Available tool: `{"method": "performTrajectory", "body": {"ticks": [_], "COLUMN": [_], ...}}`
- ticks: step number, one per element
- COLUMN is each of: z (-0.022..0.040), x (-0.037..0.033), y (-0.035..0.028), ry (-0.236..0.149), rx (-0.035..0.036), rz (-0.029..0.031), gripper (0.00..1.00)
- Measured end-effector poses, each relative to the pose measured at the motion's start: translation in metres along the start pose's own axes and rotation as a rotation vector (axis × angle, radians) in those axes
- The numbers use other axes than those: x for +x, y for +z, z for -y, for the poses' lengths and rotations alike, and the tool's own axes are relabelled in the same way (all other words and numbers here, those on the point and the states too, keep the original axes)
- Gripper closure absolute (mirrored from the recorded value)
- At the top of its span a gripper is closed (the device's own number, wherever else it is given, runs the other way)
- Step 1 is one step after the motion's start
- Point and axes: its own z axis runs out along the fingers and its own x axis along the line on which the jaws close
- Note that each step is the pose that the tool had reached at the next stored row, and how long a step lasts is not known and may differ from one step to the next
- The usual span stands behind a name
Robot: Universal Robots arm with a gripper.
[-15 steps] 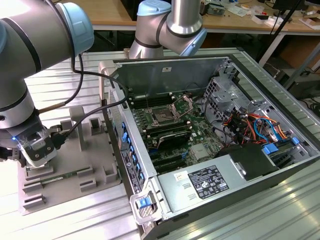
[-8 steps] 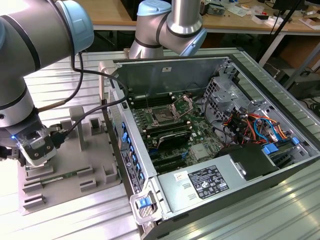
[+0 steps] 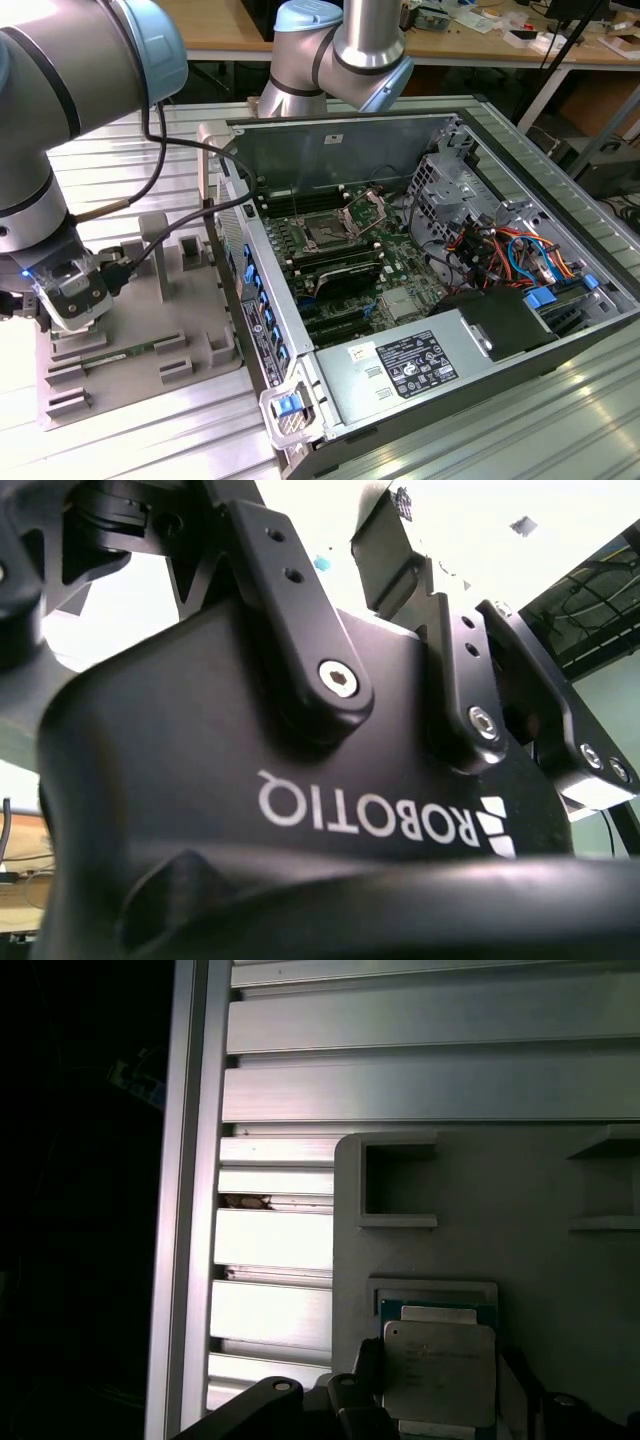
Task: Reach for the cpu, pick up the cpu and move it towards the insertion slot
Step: 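Pick up the cpu and move it towards the insertion slot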
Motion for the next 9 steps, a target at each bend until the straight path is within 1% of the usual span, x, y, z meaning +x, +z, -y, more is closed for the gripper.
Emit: {"method": "performTrajectory", "body": {"ticks": [9], "z": [-0.0001], "x": [0.0], "y": [-0.0017], "ry": [0.0], "rx": [0.0], "rz": [-0.0001], "gripper": [0.46]}}
